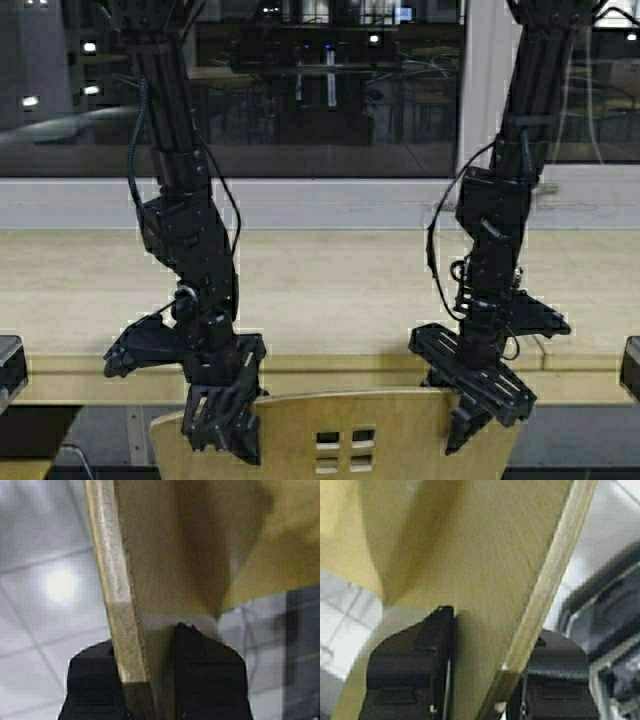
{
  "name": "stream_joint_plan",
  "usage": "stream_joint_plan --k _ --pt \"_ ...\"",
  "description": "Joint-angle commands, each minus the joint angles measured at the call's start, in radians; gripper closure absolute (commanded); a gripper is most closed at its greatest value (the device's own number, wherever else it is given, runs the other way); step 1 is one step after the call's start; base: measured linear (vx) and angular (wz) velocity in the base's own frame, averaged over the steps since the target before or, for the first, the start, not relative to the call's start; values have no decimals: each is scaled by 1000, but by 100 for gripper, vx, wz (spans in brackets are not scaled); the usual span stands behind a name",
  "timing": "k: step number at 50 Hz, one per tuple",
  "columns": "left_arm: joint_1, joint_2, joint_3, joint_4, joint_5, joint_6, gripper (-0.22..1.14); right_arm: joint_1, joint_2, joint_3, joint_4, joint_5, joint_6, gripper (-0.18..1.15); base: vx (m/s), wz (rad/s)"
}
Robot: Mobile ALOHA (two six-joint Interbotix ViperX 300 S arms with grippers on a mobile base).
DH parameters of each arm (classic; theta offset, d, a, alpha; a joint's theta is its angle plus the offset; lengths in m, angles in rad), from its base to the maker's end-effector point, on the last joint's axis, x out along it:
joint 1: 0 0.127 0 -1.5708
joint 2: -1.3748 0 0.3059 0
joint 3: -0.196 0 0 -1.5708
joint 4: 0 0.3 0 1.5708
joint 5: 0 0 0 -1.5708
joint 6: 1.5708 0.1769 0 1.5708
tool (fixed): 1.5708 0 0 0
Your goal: Push the chairs under the table
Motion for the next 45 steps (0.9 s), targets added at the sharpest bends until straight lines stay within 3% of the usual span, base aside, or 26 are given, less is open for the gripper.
stream_joint_plan --k 1,36,41,45 --pt "38 -60 -32 34 -43 100 88 48 -8 6 -23 -26 -107 93 17 6" --pt "38 -77 5 32 -8 104 87 74 -38 29 -28 -11 -120 91 14 0" --pt "38 -78 3 37 6 109 83 74 -40 18 -28 -8 -120 81 4 2" --pt "38 -77 0 51 37 109 73 72 -40 11 -26 8 -117 58 1 0"
